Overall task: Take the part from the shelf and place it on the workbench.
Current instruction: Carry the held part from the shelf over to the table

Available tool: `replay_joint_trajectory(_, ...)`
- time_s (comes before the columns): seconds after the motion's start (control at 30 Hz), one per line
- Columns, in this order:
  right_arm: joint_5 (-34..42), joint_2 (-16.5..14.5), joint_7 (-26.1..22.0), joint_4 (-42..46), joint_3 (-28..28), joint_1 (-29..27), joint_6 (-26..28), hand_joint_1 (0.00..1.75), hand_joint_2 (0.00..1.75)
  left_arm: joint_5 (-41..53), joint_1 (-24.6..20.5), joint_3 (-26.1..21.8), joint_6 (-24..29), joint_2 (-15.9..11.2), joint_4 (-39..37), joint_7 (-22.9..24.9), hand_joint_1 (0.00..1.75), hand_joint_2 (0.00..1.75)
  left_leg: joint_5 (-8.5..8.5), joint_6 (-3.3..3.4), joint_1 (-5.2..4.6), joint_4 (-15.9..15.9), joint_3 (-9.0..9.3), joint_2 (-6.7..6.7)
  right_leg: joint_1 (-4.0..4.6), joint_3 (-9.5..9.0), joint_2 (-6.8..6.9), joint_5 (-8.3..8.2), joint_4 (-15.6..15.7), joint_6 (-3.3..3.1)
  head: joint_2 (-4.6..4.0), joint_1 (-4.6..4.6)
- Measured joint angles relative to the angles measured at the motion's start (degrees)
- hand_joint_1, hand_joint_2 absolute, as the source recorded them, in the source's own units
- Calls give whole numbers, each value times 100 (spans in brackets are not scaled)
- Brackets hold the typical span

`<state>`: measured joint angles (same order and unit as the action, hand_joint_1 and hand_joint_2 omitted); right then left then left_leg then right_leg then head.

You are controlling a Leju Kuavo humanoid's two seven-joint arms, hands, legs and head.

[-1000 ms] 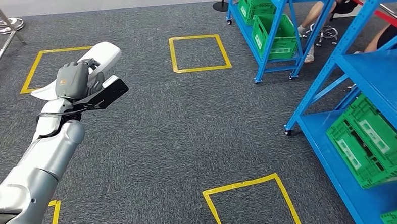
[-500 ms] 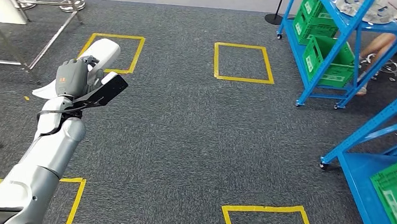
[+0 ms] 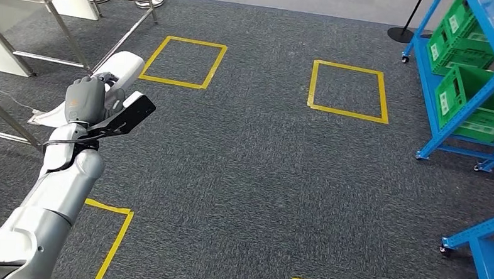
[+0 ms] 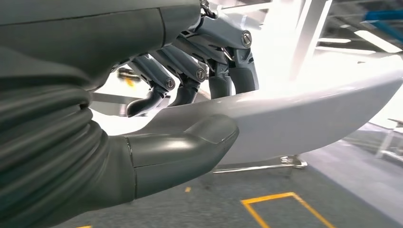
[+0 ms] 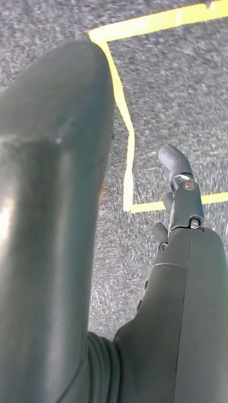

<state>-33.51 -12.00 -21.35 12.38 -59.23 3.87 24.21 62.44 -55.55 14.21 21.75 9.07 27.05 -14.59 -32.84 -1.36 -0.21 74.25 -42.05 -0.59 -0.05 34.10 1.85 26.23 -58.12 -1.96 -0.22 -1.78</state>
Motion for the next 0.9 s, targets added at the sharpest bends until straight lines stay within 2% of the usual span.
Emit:
replay_joint_trajectory(0.03,-4,0,0,-1,-3,0,0,0,0,-1,11,-5,0,-11,-9,13,175,175,194,6,2,-192,36,26,2,-66,70,50,-2,4,0,1)
replay_joint_trajectory(0.07,-6,0,-1,-1,-5,0,-1,0,0,-2,15,-10,1,-25,-13,21,175,175,468,25,-3,-557,163,90,4,-141,142,106,-2,11,0,2)
replay_joint_trajectory(0.1,-8,-1,0,-1,-7,-1,-1,0,0,-3,13,-15,2,-38,-15,25,175,175,684,54,-28,-941,304,224,12,-214,209,161,-4,24,0,1)
replay_joint_trajectory(0.13,-11,-1,1,-1,-9,1,-1,0,0,-4,5,-19,4,-47,-15,28,175,175,799,93,-60,-1265,428,355,24,-269,278,214,-8,47,0,9)
replay_joint_trajectory(0.17,-14,-1,2,-1,-11,3,-2,0,0,-5,0,-21,8,-51,-14,34,175,175,861,137,-89,-1464,510,459,40,-310,352,261,-9,75,1,11)
replay_joint_trajectory(0.2,-18,-1,4,-1,-13,5,-2,0,0,-5,-1,-22,13,-52,-14,45,175,175,829,187,-112,-1532,536,496,54,-341,416,292,-27,107,1,14)
replay_joint_trajectory(0.23,-21,-1,6,-1,-14,8,-2,0,0,-6,-1,-25,19,-59,-13,61,175,175,813,235,-110,-1555,567,440,62,-371,466,317,-41,139,1,17)
replay_joint_trajectory(0.27,-23,-1,8,-1,-15,11,-2,0,0,-2,3,-27,29,-64,-9,89,175,175,835,273,-93,-1567,606,362,57,-387,460,342,-83,169,1,11)
replay_joint_trajectory(0.33,-29,-2,7,-1,-16,15,-1,0,0,30,-18,-31,66,-80,-2,178,175,175,816,325,-49,-1590,688,202,16,-268,208,420,-383,227,0,7)
replay_joint_trajectory(0.4,-38,-2,5,-1,-20,12,1,0,0,82,-44,-31,101,-65,0,269,175,175,785,360,-21,-1599,737,40,-28,145,-81,624,-1043,285,0,-5)
replay_joint_trajectory(0.43,-40,-2,7,-1,-23,9,3,0,0,102,-44,-31,107,-54,-3,296,175,175,763,365,-17,-1597,755,-50,-40,396,-134,747,-1390,308,0,-14)
replay_joint_trajectory(0.47,-41,-2,9,-1,-26,6,6,0,0,115,-33,-31,109,-46,-8,316,175,175,736,362,-14,-1593,780,-140,-47,610,-149,823,-1627,326,0,-17)
replay_joint_trajectory(0.5,-41,-1,10,-1,-27,4,12,0,0,124,-21,-31,109,-45,-11,337,175,175,704,352,-11,-1586,814,-230,-52,740,-155,795,-1680,335,0,-18)
replay_joint_trajectory(0.53,-41,-1,10,-1,-29,5,19,0,0,129,-12,-31,110,-47,-14,354,175,175,668,337,-5,-1576,854,-316,-56,771,-165,646,-1531,338,0,-18)
replay_joint_trajectory(0.57,-41,0,10,-1,-30,5,26,0,0,132,-9,-31,110,-48,-14,375,175,175,627,317,6,-1565,898,-398,-62,709,-200,389,-1203,338,0,-18)
replay_joint_trajectory(0.6,-41,-1,11,-1,-32,4,33,0,0,137,-10,-31,111,-48,-14,402,175,175,583,291,16,-1554,935,-473,-75,602,-308,84,-776,337,0,-19)
replay_joint_trajectory(0.63,-41,-1,13,-1,-34,1,41,0,0,144,-13,-31,112,-46,-15,422,175,175,547,261,27,-1540,958,-545,-82,502,-426,-89,-418,326,0,-18)
replay_joint_trajectory(0.67,-41,-1,15,-1,-37,4,48,0,0,152,-16,-31,112,-45,-16,439,175,175,514,223,37,-1538,961,-614,-81,420,-531,-192,-175,303,0,-19)
replay_joint_trajectory(0.7,-41,-2,18,-1,-41,7,56,0,0,160,-11,-31,112,-45,-17,454,175,175,500,178,46,-1526,959,-676,-77,377,-594,-215,-54,269,0,-20)
replay_joint_trajectory(0.73,-41,-2,20,-1,-45,11,62,0,0,167,-7,-31,112,-46,-17,462,175,175,496,136,48,-1522,961,-722,-62,345,-563,-165,-43,224,0,-19)
replay_joint_trajectory(0.77,-41,-5,20,-1,-49,16,68,0,0,172,-2,-31,112,-52,-13,470,175,175,482,96,49,-1518,957,-740,-60,296,-503,-183,-31,179,0,-22)
replay_joint_trajectory(0.8,-42,-8,19,-1,-52,15,73,0,0,177,0,-31,113,-59,-11,477,175,175,461,64,39,-1471,952,-668,-61,248,-438,-184,-14,135,0,-20)
replay_joint_trajectory(0.83,-42,-11,18,-1,-56,15,77,0,0,180,-13,-31,114,-65,-10,481,175,175,403,42,25,-1356,893,-530,-62,195,-374,-164,-2,94,0,-9)
replay_joint_trajectory(0.9,-43,-15,17,-1,-61,15,79,0,0,192,-40,-31,115,-73,-11,489,175,175,187,11,8,-812,581,-190,-50,105,-252,-107,12,36,0,10)
